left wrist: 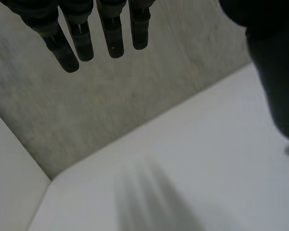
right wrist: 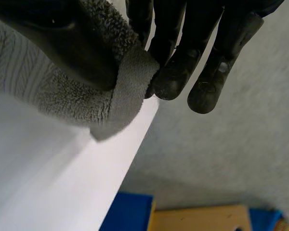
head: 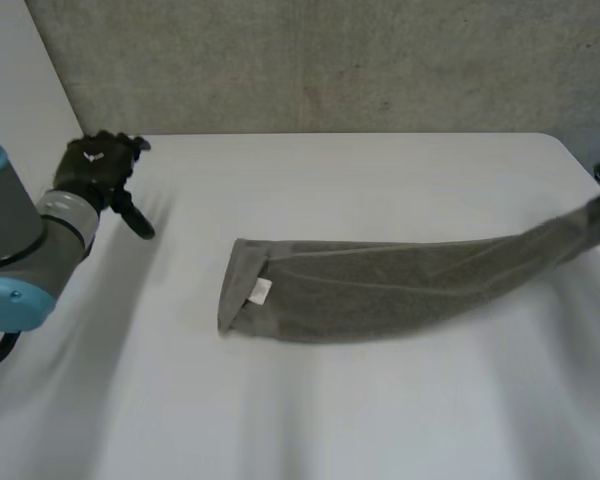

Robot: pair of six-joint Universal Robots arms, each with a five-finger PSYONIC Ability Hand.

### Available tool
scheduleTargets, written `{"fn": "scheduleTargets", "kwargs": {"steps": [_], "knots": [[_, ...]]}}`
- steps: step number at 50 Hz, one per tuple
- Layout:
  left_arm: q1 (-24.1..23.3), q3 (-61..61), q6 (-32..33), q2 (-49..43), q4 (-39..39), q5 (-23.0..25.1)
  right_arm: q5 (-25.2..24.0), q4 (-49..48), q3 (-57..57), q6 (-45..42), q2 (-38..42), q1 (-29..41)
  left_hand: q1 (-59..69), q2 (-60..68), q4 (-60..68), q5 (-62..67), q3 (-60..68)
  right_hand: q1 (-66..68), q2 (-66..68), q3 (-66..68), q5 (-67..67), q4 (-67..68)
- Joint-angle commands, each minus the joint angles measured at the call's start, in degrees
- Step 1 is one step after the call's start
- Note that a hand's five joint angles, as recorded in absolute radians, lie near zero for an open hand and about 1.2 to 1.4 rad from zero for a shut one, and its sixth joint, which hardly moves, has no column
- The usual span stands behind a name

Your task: Fold the towel.

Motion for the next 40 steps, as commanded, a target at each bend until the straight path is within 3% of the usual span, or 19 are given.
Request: {"fn": "scheduleTargets", "kwargs": {"steps": [1,6,9,11,15,16,17,18,19,25,30,36,40], "knots": [[-0.03,-1.51,-3.84,4.20,0.04,0.24,1.31,-0.40,-6.03,0.26,-0.75,16.33,-1.12,-1.13,-1.08,-0.73,-0.78,5.25,3.73,3.21,3.35,3.41],[-0.29,-3.27,-4.19,4.47,0.04,0.15,2.62,-0.84,-8.05,0.09,3.10,35.62,-1.12,-1.13,-1.08,-0.73,-0.78,5.25,3.73,3.21,3.35,3.41],[-0.38,-4.50,-4.37,4.47,0.13,0.15,2.63,-0.92,-8.14,0.18,5.14,40.06,-1.12,-1.13,-1.08,-0.73,-0.78,5.25,3.73,3.21,3.35,3.41],[-0.38,-5.55,-4.37,4.38,0.57,0.15,2.45,-1.18,-7.71,0.18,8.81,46.89,-1.29,-1.30,-1.25,-0.90,-0.95,5.25,3.73,3.21,3.35,3.41],[-0.38,-6.78,-4.37,4.38,1.62,0.06,2.54,-3.03,-7.18,-0.53,12.96,51.31,-1.29,-1.30,-1.25,-0.90,-0.95,5.25,3.73,3.21,3.35,3.41],[-0.38,-7.31,-4.28,4.38,1.97,0.15,2.63,-4.16,-7.00,-0.53,14.44,52.36,-1.29,-1.30,-1.25,-0.90,-0.95,-12.01,-13.53,-14.05,-13.91,-13.85],[-0.38,-7.31,-4.28,4.38,1.98,0.15,2.63,-4.18,-7.00,-0.53,14.46,52.37,-1.29,-1.30,-1.25,-0.90,-0.95,-12.18,-13.71,-14.22,-14.08,-14.02],[-0.47,-7.75,-4.28,4.38,2.33,0.15,2.89,-4.70,-6.83,-0.53,15.24,52.54,-1.29,-1.30,-1.25,-0.90,-0.95,-45.32,-46.85,-47.36,-47.23,-47.16],[-0.55,-8.01,-4.28,4.38,2.42,0.15,3.33,-4.79,-6.48,-0.44,15.16,52.37,-1.29,-1.30,-1.25,-0.90,-0.95,-64.75,-66.27,-66.79,-66.65,-66.59],[-2.14,-8.72,-4.28,4.29,2.51,0.24,3.86,-4.88,-3.75,0.53,11.47,51.05,-1.29,-1.30,-1.25,-0.90,-0.95,-64.75,-66.27,-66.79,-66.65,-66.59],[-4.77,-9.33,-4.28,4.29,2.51,0.94,3.77,-4.79,6.07,1.84,3.66,41.93,-1.12,-1.13,-1.08,-0.73,-0.79,-64.75,-66.27,-66.79,-66.65,-66.59],[-9.08,-10.47,-4.28,4.29,2.59,2.61,3.42,-4.44,14.36,4.92,0.39,36.46,-0.45,-0.45,-0.41,-0.05,-0.11,-64.75,-66.27,-66.79,-66.65,-66.59],[-13.64,-12.14,-4.11,4.29,2.51,5.15,2.11,-5.23,21.19,6.94,0.13,29.27,0.23,0.22,0.26,0.62,0.56,-64.75,-66.27,-66.79,-66.65,-66.59]]}}
